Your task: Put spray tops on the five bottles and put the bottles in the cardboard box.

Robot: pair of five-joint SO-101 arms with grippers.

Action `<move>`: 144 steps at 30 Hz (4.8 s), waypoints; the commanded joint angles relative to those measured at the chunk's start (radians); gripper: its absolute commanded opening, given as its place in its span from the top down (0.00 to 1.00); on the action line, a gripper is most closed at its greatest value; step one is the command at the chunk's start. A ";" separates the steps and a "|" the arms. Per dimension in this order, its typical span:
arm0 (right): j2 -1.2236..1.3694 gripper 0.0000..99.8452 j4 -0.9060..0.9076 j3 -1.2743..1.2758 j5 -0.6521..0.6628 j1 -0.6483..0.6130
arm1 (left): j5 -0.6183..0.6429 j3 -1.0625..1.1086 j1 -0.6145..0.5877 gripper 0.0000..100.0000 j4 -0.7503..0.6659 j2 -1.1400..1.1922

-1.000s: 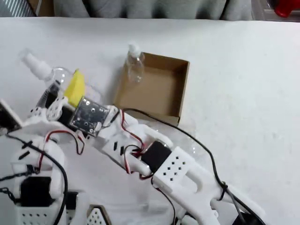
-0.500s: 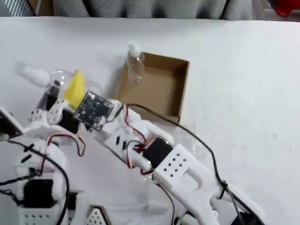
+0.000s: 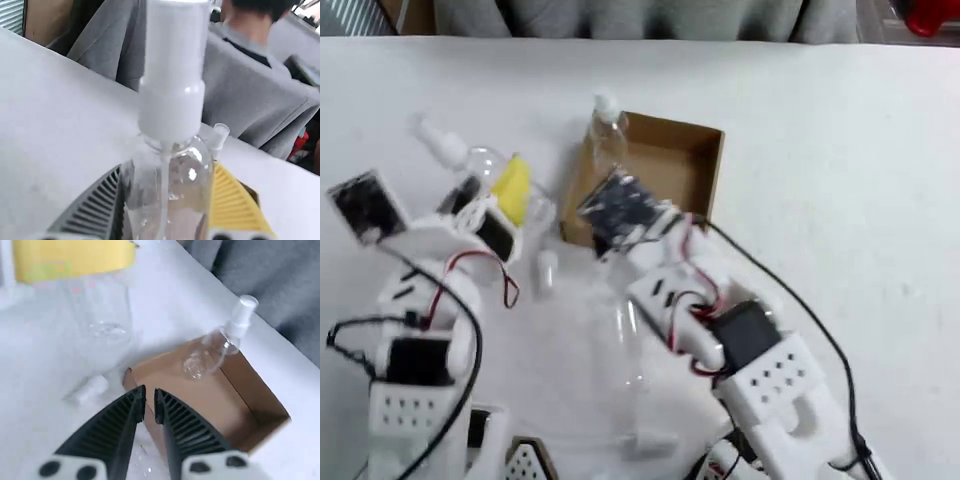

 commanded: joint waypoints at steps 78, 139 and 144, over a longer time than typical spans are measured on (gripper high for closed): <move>-0.033 0.98 -0.427 0.779 -0.003 1.041 | -0.370 -0.199 0.223 0.98 -1.096 1.147; -0.035 0.98 -0.427 0.789 -0.003 1.040 | -0.379 -0.244 0.203 0.76 -1.162 1.353; -0.035 0.98 -0.427 0.789 -0.003 1.040 | -0.379 -0.241 0.209 0.76 -1.162 1.351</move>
